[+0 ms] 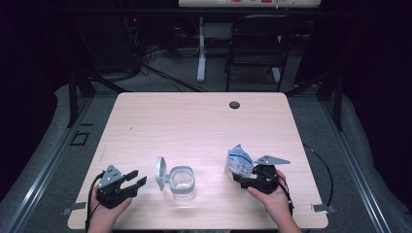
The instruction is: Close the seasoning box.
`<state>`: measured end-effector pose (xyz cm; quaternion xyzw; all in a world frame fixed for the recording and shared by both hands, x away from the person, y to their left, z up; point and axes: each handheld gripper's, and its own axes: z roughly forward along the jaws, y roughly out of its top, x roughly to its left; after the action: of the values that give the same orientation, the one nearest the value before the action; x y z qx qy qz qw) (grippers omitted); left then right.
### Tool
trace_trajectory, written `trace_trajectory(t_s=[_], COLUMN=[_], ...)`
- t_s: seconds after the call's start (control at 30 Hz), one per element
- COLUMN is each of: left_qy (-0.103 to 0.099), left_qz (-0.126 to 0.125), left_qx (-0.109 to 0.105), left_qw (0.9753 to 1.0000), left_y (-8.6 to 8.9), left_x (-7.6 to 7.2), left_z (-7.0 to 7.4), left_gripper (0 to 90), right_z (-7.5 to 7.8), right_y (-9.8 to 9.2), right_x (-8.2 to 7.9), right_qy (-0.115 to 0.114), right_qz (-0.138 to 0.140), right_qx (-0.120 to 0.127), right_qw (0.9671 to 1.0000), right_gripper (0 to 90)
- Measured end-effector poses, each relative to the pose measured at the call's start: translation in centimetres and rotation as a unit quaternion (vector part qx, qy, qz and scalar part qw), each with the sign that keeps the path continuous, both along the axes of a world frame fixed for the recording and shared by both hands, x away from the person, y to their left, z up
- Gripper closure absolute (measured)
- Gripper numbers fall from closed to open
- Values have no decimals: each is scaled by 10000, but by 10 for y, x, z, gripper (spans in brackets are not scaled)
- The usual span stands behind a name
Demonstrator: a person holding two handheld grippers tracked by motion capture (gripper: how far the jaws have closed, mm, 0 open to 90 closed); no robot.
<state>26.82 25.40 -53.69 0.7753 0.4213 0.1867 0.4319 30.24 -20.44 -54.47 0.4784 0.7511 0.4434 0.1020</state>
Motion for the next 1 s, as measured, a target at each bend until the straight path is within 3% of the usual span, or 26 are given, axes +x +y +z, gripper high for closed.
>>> trace_trajectory(t_s=[0.37, 0.4, 0.43, 0.7, 1.0], left_qy=[13, 14, 14, 14, 30], left_qz=[0, -3, -3, -5, -24], left_qx=[4, 13, 9, 12, 41], left_qw=[10000, 10000, 10000, 10000, 10000], left_y=[0, 0, 0, 0, 0], left_x=[0, 0, 0, 0, 0], left_z=[-1, -1, -1, -1, -1], left_gripper=[557, 557, 557, 557, 556], right_z=[-6, -6, -7, -11, -15], right_y=[3, 3, 3, 3, 4], right_x=[4, 4, 5, 7, 10], right_qy=[68, 79, 109, 167, 220], right_qz=[-31, -48, -28, -54, -59], right_qx=[26, -54, 38, 60, -33], right_qw=[10000, 9999, 9999, 9998, 9997], right_gripper=[342, 342, 343, 343, 343])
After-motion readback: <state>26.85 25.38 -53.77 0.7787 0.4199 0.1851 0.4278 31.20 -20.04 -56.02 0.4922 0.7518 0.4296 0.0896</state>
